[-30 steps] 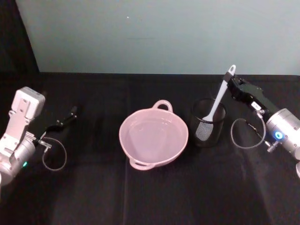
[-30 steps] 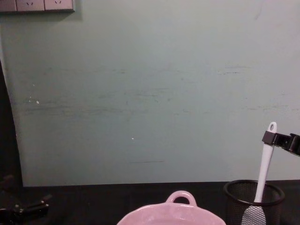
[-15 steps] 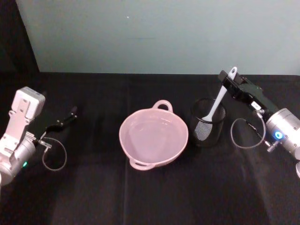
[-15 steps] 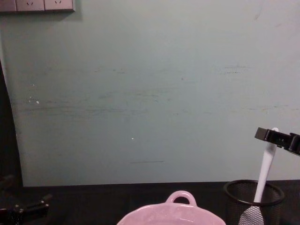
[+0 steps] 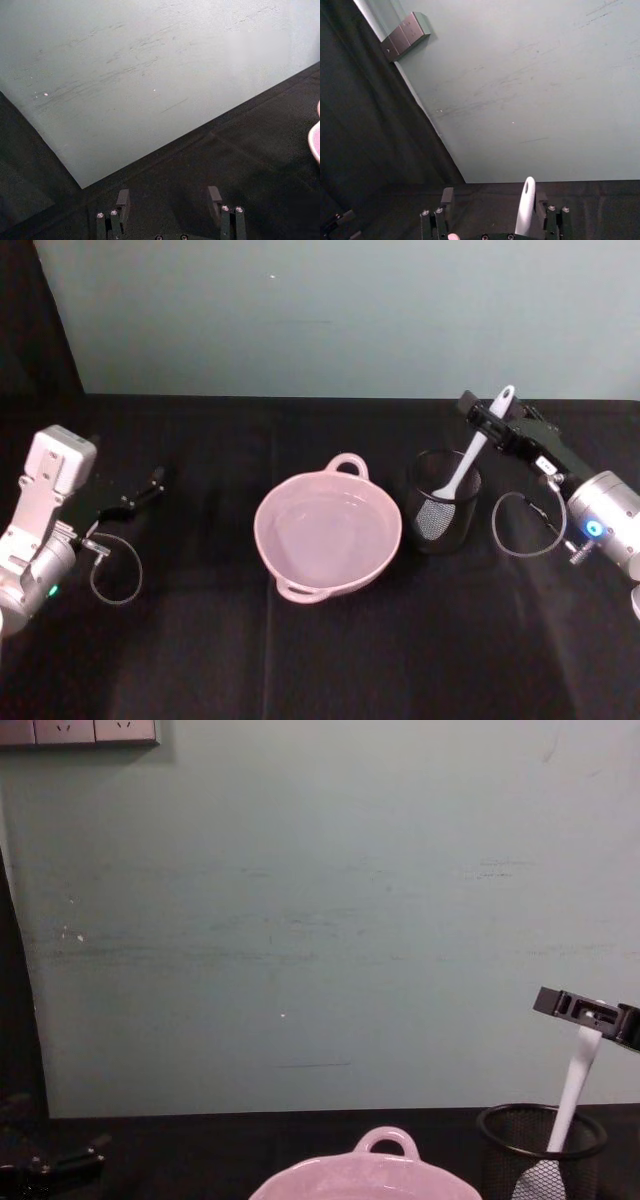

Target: Use the one hand to pick up the spoon and stir the clear water in the bowl.

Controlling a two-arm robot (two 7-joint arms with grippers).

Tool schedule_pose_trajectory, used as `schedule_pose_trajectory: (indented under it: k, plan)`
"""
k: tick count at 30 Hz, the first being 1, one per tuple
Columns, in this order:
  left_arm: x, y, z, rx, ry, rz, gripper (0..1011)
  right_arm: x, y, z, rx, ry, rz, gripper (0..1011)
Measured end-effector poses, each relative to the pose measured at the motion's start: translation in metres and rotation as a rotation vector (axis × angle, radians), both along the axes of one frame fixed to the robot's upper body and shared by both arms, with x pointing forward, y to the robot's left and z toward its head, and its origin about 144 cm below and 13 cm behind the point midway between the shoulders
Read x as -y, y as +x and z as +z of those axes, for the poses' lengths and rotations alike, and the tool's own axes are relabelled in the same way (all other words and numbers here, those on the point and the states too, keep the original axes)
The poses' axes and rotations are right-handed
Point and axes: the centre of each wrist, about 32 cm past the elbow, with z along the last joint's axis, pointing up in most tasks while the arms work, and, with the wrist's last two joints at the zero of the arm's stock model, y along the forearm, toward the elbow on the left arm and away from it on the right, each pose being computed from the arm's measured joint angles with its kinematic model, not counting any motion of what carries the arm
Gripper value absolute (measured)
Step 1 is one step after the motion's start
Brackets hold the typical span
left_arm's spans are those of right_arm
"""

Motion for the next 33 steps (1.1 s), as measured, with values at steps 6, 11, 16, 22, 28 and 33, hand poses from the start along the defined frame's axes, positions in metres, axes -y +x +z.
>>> schedule_pose_trajectory:
  k: [6,11,16,22,28,33]
  plan:
    - [0.000,0.000,0.000,0.000,0.000,0.000,1011,0.000,-0.001,0.001,0.012,-0.043,-0.010,1002]
    - [0.000,0.000,0.000,0.000,0.000,0.000,1011,0.000,-0.002,0.001,0.036,-0.118,-0.030,1002]
    - [0.000,0.000,0.000,0.000,0.000,0.000,1011,-0.001,-0.005,0.001,0.090,-0.277,-0.074,1002]
    - [0.000,0.000,0.000,0.000,0.000,0.000,1011,0.001,-0.010,-0.002,0.127,-0.418,-0.113,1002]
    - [0.000,0.000,0.000,0.000,0.000,0.000,1011,0.004,-0.016,-0.004,0.157,-0.496,-0.128,1002]
    - [0.000,0.000,0.000,0.000,0.000,0.000,1011,0.009,-0.029,-0.003,0.188,-0.542,-0.141,1002]
